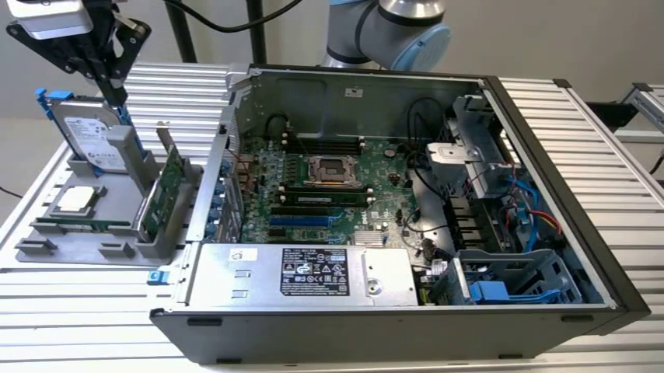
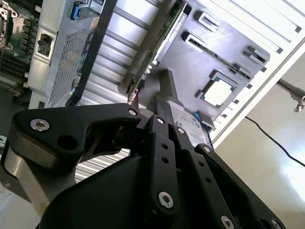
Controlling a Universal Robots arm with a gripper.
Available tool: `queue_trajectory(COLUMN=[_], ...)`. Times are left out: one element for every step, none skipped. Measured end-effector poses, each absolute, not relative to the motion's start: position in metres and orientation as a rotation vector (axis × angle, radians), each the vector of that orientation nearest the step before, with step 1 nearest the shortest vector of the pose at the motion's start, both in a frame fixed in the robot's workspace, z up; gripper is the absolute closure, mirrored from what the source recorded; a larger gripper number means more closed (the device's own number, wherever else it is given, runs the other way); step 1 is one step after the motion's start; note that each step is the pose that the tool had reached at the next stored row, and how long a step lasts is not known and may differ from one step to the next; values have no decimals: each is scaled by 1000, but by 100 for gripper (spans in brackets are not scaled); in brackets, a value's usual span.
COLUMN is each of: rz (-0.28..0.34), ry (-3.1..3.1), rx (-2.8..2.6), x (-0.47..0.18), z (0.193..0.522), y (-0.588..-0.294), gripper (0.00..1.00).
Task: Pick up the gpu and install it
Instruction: 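Pick up the gpu and move the gpu toward the slot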
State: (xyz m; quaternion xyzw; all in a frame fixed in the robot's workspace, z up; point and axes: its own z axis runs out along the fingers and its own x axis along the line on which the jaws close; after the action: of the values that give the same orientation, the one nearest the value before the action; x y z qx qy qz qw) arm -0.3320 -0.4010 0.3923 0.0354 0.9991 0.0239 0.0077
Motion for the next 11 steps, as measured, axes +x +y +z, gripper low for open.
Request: queue_trajectory(rz=[75,75,75,75,75,75,75,75,75,75,75], ry=[3123,3123,3123,3123,3123,3123,3123,3123,3123,3123,3123], rx=[111,111,111,111,111,111,111,111,111,111,111], x=[-332,-332,-332,-332,-332,-332,-332,-332,-332,-332,-332], z=[392,392,392,392,392,392,392,392,392,392,392], y=[-401,-401,-401,-401,-401,-401,-401,-401,-401,-401,-401], gripper=[100,100,100,100,100,0,0,0,0,0,0])
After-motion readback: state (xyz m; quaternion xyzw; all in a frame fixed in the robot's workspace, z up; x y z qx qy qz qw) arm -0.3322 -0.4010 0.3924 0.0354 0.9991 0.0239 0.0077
